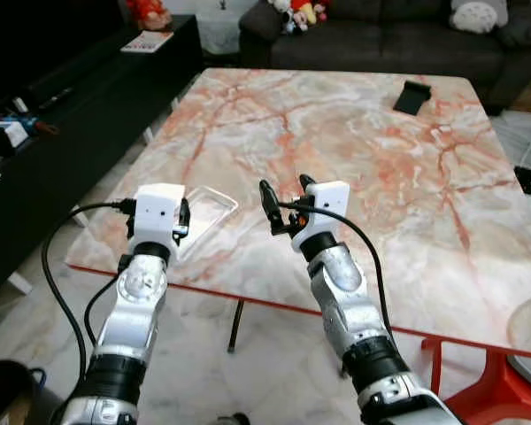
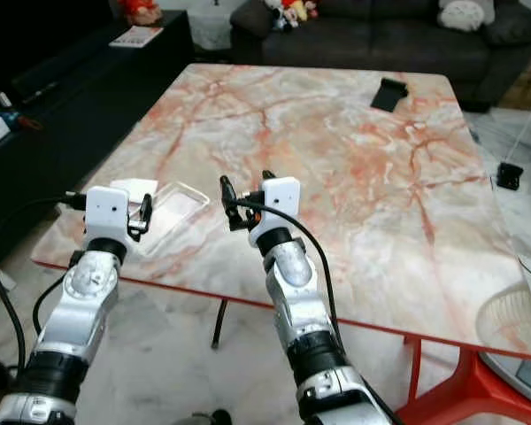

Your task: Picking trash to rubbish bin

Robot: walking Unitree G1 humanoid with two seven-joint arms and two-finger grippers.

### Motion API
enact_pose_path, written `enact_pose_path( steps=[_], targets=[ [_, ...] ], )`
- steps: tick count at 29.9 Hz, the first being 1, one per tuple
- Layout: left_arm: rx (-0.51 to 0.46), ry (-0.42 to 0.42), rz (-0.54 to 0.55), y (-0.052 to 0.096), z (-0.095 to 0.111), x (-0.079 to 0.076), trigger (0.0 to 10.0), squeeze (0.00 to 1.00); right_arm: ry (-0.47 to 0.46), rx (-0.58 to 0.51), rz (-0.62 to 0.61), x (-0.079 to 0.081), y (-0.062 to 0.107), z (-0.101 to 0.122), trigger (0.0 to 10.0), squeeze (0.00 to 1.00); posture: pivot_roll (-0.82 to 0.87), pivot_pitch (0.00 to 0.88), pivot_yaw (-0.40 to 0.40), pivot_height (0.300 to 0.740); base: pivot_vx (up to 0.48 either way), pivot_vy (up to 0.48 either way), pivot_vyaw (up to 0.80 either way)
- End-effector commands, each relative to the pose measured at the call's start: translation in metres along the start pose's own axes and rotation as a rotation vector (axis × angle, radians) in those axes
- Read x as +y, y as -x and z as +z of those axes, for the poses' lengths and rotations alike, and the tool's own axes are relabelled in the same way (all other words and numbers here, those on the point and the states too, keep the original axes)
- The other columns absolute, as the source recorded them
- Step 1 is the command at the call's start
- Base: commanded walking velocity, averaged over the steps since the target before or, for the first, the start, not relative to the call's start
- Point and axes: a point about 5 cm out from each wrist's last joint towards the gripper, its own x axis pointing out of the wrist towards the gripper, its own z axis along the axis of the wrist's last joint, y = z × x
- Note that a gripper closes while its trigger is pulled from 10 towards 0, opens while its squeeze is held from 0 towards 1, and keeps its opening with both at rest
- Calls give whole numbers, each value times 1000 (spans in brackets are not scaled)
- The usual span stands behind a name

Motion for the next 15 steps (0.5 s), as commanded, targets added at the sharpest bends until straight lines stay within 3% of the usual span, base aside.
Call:
enact_pose_path(
  steps=[1, 7, 15],
  targets=[
    [8, 8, -8, -6, 2, 4, 10000, 0, -14, -2, 17, 8, 0, -1, 10000, 0, 127, 94, 53, 740, 0, 0, 0],
    [11, 3, -118, -15, 4, -5, 10000, 0, -14, -3, 18, 9, 0, -1, 10000, 0, 121, 98, 54, 740, 0, 0, 0],
    [-46, 35, -104, -16, 11, -7, 10000, 0, -15, 4, 13, 8, 2, -3, 10000, 0, 125, 118, 50, 740, 0, 0, 0]
  ],
)
